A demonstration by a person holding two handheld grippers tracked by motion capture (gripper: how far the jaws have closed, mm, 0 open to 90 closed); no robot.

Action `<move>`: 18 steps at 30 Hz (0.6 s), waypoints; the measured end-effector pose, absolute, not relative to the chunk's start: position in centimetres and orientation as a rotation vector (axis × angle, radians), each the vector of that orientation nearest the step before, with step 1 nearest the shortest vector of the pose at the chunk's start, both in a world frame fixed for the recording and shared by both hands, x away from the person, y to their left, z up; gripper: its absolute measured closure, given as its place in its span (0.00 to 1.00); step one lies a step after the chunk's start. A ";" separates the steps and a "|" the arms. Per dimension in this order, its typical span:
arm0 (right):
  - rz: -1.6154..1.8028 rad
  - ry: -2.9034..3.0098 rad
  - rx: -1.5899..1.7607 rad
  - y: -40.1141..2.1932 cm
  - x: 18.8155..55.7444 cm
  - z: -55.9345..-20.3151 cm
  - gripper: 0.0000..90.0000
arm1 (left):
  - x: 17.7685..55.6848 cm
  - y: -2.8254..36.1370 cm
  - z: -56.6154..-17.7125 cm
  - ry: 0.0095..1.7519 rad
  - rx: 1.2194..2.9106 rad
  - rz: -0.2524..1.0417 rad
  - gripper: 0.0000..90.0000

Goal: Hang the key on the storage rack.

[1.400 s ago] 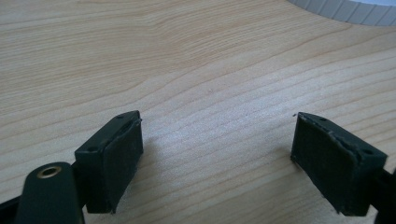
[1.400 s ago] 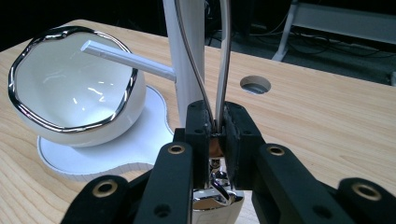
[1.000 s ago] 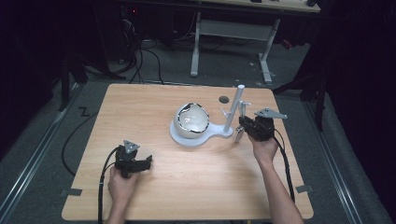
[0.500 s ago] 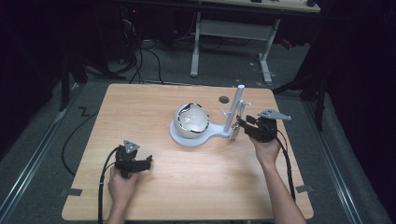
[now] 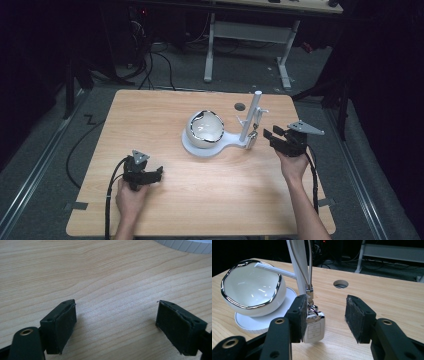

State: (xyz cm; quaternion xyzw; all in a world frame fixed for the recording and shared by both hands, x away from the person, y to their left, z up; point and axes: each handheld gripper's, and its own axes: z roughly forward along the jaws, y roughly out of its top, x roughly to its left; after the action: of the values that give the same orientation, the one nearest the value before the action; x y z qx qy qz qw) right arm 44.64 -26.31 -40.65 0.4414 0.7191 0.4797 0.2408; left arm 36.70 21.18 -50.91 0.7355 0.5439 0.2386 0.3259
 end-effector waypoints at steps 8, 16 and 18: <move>1.302 1.955 1.206 -27.1 43.7 -40.3 0.58 | 36.7 21.2 -50.9 1.425 1.928 0.626 0.19; 1.272 1.965 1.188 -27.5 42.5 -41.0 0.57 | 36.7 21.2 -50.9 1.425 1.928 0.625 0.19; 1.277 1.961 1.197 -27.6 42.2 -41.4 0.57 | 36.7 21.2 -50.9 1.426 1.927 0.625 0.19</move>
State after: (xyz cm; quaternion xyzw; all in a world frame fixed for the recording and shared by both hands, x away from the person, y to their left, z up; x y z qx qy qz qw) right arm 42.24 -27.61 -41.35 0.4405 0.7217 0.4698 0.2537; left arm 36.70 21.18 -50.91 0.7354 0.5440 0.2386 0.3259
